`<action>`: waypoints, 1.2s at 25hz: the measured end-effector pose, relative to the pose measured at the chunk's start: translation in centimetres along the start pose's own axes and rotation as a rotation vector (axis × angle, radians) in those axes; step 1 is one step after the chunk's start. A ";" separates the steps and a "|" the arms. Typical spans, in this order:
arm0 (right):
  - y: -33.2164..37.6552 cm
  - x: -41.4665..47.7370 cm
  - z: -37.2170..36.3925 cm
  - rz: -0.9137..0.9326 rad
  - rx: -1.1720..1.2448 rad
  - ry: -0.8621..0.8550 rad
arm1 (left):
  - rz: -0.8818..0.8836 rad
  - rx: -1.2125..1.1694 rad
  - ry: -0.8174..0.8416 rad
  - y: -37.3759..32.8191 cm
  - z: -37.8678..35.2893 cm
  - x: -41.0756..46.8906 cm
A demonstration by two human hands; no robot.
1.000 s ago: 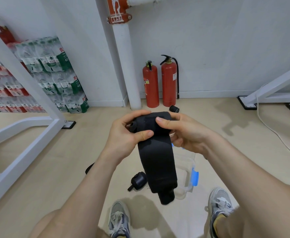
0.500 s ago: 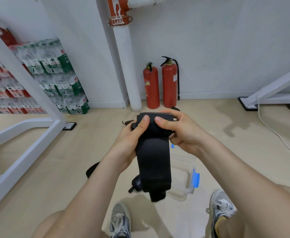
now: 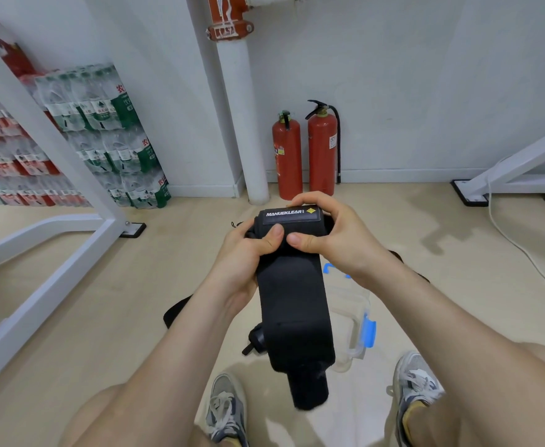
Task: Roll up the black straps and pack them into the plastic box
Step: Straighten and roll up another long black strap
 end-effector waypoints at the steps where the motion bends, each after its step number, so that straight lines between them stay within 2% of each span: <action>1: -0.1 0.1 0.1 0.025 -0.027 -0.009 | 0.001 -0.019 0.015 0.1 0.0 0.0; 5: 0.1 0.3 -0.1 0.195 -0.256 -0.035 | 0.026 -0.083 0.064 -0.3 -0.2 -0.1; 8: 0.4 0.2 -0.6 0.304 -0.429 0.050 | -0.006 -0.077 0.019 -0.5 -0.1 -0.1; 10: 0.8 0.3 -0.2 0.220 -0.307 0.138 | -0.046 -0.081 -0.010 -0.5 0.1 0.0; 12: 1.2 0.1 0.5 -0.046 0.001 0.169 | -0.097 -0.045 -0.018 -0.7 0.4 0.1; 14: 1.0 0.0 0.9 -0.227 0.156 0.209 | -0.146 0.005 -0.010 -0.6 0.5 0.3; 16: 0.2 0.0 1.1 -0.236 0.156 0.213 | -0.162 0.044 -0.011 -0.5 0.4 0.2; 19: -0.3 0.2 1.1 -0.219 0.194 0.115 | -0.157 0.086 -0.047 -0.2 -0.1 0.0; 23: -0.4 0.3 1.2 -0.207 0.214 0.067 | -0.096 0.019 -0.049 -0.4 -0.2 -0.2; 30: 0.0 0.6 1.4 -0.117 0.051 0.017 | -0.030 0.013 -0.078 -0.5 0.6 0.0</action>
Point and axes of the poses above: each hand's wrist, its own x-axis towards the middle knuckle, its own z-axis out of the back of the hand, y = z × x, the point moved 2 cm from there along x, towards the middle knuckle, and after that the axes turned 13 degrees about z, right-handed, at the moved point
